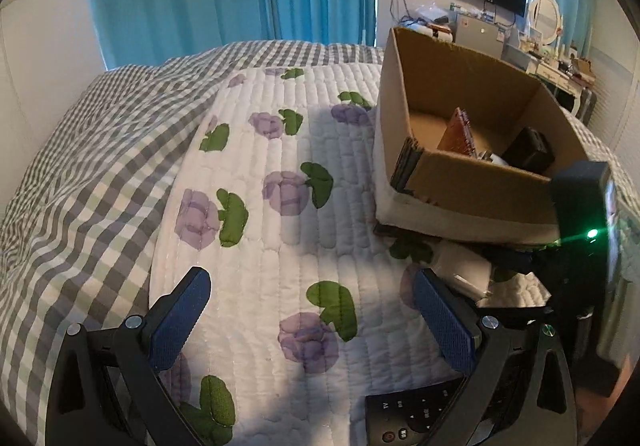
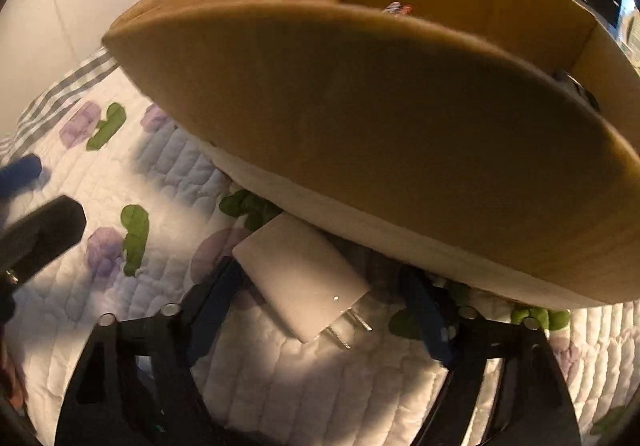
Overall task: Organize rigid objects
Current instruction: 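Grasp the small white charger with the right tool while the left tool grasps the black remote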
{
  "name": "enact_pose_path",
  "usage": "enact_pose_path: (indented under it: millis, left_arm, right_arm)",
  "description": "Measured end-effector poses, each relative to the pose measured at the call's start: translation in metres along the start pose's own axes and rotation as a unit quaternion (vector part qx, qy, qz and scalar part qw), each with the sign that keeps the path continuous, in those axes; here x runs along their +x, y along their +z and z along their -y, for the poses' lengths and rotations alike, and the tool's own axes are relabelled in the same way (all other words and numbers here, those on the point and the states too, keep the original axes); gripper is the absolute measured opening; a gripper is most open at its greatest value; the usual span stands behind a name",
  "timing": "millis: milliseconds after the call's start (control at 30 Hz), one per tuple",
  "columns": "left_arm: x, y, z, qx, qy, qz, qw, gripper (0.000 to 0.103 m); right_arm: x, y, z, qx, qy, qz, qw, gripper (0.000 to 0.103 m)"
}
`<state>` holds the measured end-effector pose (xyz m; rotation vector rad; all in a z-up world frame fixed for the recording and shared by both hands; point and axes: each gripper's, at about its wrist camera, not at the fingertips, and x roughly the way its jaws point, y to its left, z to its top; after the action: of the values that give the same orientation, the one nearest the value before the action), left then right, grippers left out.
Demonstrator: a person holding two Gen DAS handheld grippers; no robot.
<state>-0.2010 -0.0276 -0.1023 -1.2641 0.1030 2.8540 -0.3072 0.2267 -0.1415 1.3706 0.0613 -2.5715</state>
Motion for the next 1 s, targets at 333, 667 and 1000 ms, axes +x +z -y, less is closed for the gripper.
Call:
enact_pose_path:
  millis: [333,667,1000]
  left_arm:
    - [0.007,-0.006,0.001,0.007,0.008,-0.012,0.9999,0.103]
    - [-0.015,-0.006,0.004,0.006,-0.002,0.012,0.9999,0.103]
    - [-0.046,-0.031,0.037,0.096,-0.037,0.015,0.9946,0.103]
  right_arm:
    - [-0.015,-0.008,-0.002,-0.007,0.000,0.016,1.000,0.054]
    - [-0.061,-0.024,0.001,-0.014,-0.015,0.037,0.999,0.042]
    - [-0.155,-0.061,0.017,-0.020,-0.078,0.028,0.996,0.042]
